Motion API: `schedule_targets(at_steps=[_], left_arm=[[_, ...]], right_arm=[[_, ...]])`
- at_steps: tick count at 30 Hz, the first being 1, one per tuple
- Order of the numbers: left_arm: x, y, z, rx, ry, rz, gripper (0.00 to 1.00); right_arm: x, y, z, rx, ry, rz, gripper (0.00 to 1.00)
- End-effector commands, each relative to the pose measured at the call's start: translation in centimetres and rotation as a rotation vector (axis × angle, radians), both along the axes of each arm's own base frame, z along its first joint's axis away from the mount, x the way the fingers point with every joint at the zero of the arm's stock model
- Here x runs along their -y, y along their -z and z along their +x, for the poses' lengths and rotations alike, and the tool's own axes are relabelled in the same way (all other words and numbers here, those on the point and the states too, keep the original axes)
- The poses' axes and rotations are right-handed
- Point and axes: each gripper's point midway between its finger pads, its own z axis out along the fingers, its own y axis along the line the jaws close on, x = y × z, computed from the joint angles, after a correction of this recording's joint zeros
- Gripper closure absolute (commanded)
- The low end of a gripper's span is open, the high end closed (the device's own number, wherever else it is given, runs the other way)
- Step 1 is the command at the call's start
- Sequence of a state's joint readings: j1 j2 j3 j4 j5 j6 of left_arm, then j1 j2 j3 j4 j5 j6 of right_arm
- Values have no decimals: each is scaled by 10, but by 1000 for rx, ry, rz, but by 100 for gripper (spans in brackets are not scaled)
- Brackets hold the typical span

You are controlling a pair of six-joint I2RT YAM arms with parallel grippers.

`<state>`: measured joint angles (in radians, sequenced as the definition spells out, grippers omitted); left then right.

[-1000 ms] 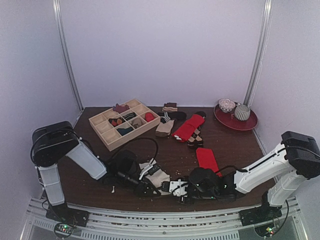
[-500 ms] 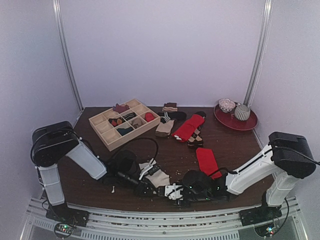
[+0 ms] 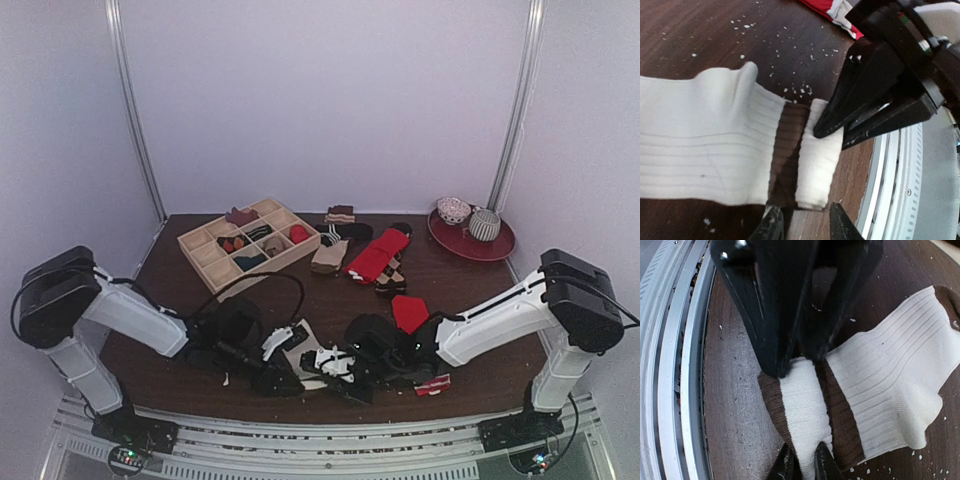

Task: Roll the socks
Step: Roll a pair of socks at the center of the board.

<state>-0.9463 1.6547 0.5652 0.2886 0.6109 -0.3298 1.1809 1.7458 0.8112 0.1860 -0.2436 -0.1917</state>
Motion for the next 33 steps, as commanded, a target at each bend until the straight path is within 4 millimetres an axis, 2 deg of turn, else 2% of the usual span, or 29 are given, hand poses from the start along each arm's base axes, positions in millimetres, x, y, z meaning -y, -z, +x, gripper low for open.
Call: schedule_targets(at_steps=[1, 6, 10, 15, 21, 25, 29, 33], left_arm=[[-34, -6, 18, 175, -111, 117, 65], [-43, -32, 17, 288, -154, 16, 58], [-31, -48, -4, 382, -94, -104, 56], [-18, -70, -8, 517, -70, -234, 48], [6, -59, -3, 552, 6, -218, 45], [21, -48, -8, 520, 71, -219, 44], [21, -31, -13, 481, 96, -183, 44], [18, -19, -21, 434, 121, -152, 49]], right_arm=[[50, 41, -33, -326, 67, -314, 89], [48, 43, -38, -521, 76, -412, 89], [46, 46, -35, -612, 69, -482, 89], [49, 54, -35, -699, 67, -543, 89], [49, 65, -31, -695, 61, -586, 89], [43, 62, -29, -694, 56, -567, 89], [44, 62, -27, -695, 57, -560, 88], [44, 62, -26, -711, 58, -547, 88]])
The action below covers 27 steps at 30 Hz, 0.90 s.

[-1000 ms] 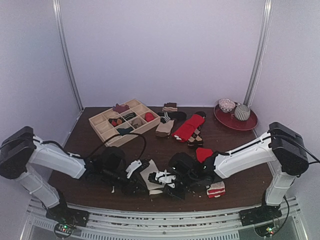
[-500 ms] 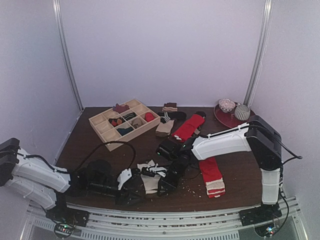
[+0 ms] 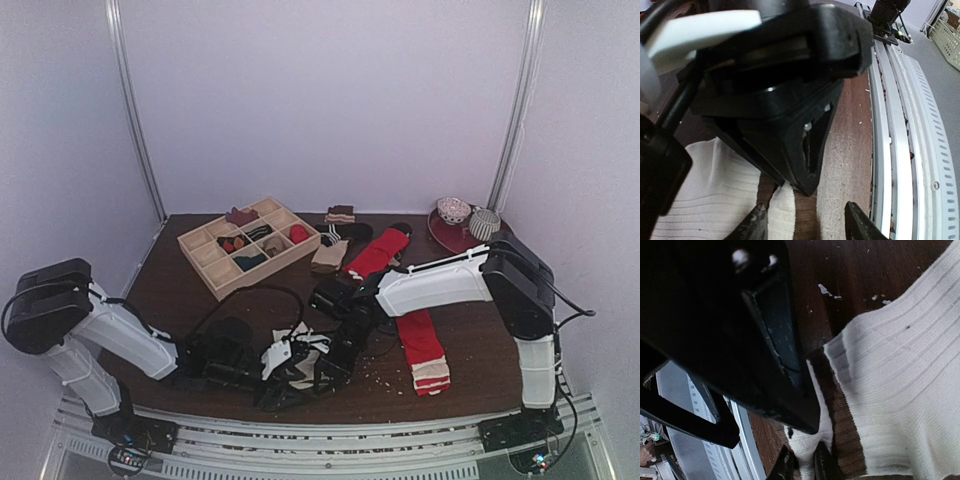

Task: Roll the socks
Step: Roll a pair of socks at the center of the board.

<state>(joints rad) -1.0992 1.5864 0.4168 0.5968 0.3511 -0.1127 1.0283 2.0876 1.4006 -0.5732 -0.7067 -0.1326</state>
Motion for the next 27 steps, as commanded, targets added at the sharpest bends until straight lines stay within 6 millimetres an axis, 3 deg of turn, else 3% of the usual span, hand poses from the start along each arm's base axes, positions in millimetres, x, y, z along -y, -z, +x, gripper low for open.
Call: schedule_targets(at_steps=[1, 10, 16, 19, 21, 24, 26, 27], left_arm=[[5, -1, -10, -13, 52, -15, 50], [1, 26, -9, -48, 31, 66, 55], [-3, 38, -10, -67, 18, 95, 82], [-7, 47, -13, -95, 13, 126, 100], [-14, 58, -14, -123, -10, 164, 100], [-26, 76, -13, -197, -85, 242, 100], [-34, 85, -15, -279, -135, 282, 100], [-38, 89, -15, -328, -163, 300, 100]], right_arm=[[58, 58, -23, -78, -6, -281, 88], [61, 60, -24, -91, -2, -283, 88], [63, 61, -25, -98, 3, -286, 88], [60, 60, -25, -105, 3, -273, 87], [57, 57, -22, -98, 12, -254, 84], [43, 45, -8, -29, 48, -171, 80], [25, 26, 22, 128, 117, -43, 69], [26, 20, 31, 199, 152, 6, 66]])
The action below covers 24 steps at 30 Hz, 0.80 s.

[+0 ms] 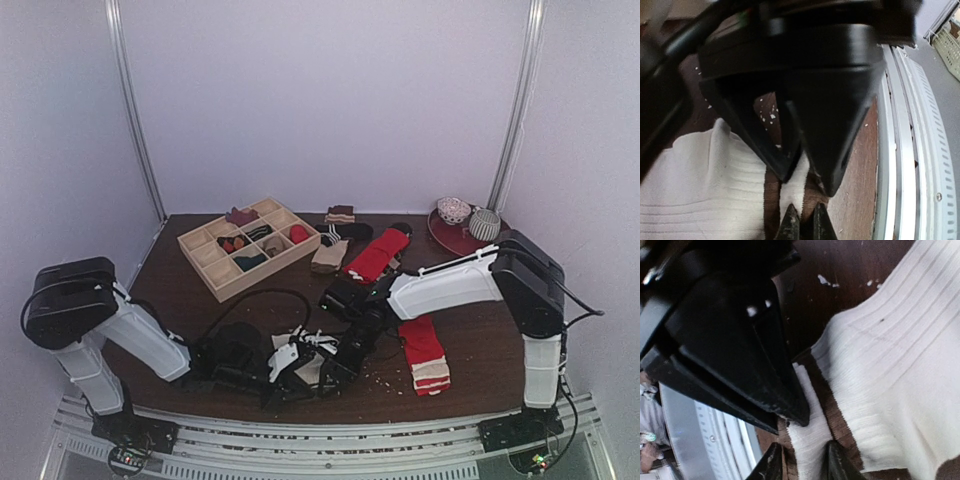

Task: Roll the socks
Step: Roll a pair of socks at the center of the board.

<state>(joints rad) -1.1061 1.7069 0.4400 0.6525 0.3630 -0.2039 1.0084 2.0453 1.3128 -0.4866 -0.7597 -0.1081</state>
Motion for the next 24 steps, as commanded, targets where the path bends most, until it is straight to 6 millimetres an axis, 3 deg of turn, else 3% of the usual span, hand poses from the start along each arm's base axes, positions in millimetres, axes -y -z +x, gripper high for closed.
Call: schedule_targets(at_steps=[1, 3, 4, 8, 16, 24], left_arm=[[-47, 67, -15, -282, -148, 280, 100], [-53, 70, -15, -385, -203, 288, 100], [-56, 69, -14, -437, -234, 279, 100], [-64, 67, -18, -597, -296, 241, 100], [-67, 76, -25, -695, -305, 276, 100], [-74, 82, -27, -706, -322, 295, 100]], right_arm=[[15, 5, 43, 311, 156, 37, 64], [11, -28, 53, 465, 192, 219, 62], [11, -53, 52, 555, 190, 331, 58], [22, -81, 38, 883, 131, 517, 47], [5, -63, 4, 941, -68, 528, 42], [0, -32, -9, 879, -167, 484, 42]])
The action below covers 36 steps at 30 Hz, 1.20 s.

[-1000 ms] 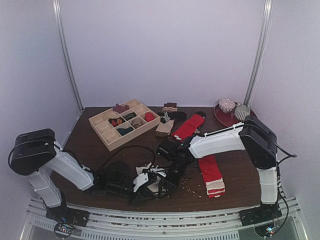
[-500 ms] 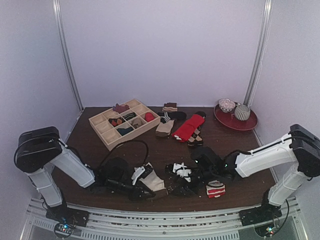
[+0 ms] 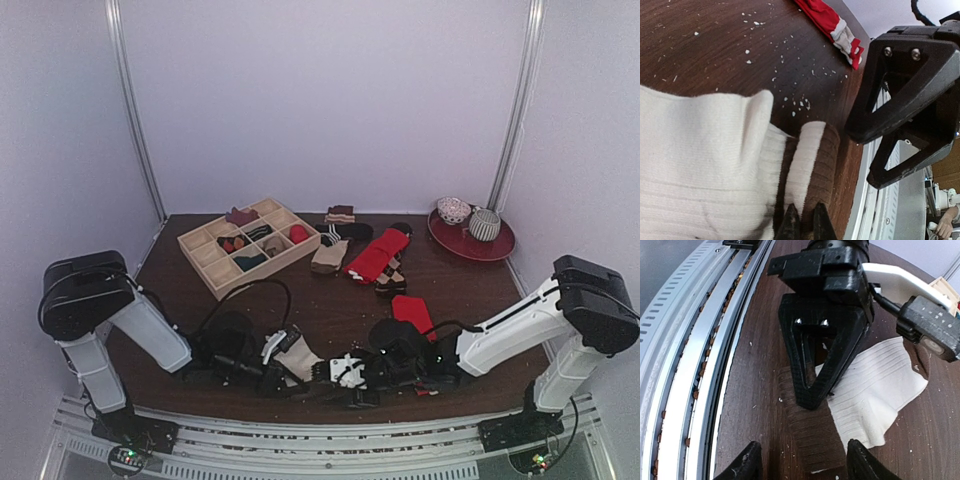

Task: Roll the socks
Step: Roll a pair of socks at the center of the board.

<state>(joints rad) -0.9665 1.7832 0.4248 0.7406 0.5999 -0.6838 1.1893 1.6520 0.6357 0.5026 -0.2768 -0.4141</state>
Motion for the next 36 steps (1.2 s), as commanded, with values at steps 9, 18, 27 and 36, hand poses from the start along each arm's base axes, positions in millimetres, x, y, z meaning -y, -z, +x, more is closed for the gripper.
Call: schedule_targets(at_steps=[9, 18, 27, 36], left_arm=[[-62, 79, -41, -227, -17, 339, 100], [-61, 78, -44, -230, 4, 329, 100], [-46, 39, -17, 7, 22, 272, 92], [-62, -57, 39, 409, -182, 239, 64]], right_arm=[[-6, 20, 6, 43, 5, -39, 43], [-6, 50, 7, 1, 22, -111, 60], [17, 80, -5, -188, 99, -276, 85], [30, 72, -26, -515, 214, -458, 85]])
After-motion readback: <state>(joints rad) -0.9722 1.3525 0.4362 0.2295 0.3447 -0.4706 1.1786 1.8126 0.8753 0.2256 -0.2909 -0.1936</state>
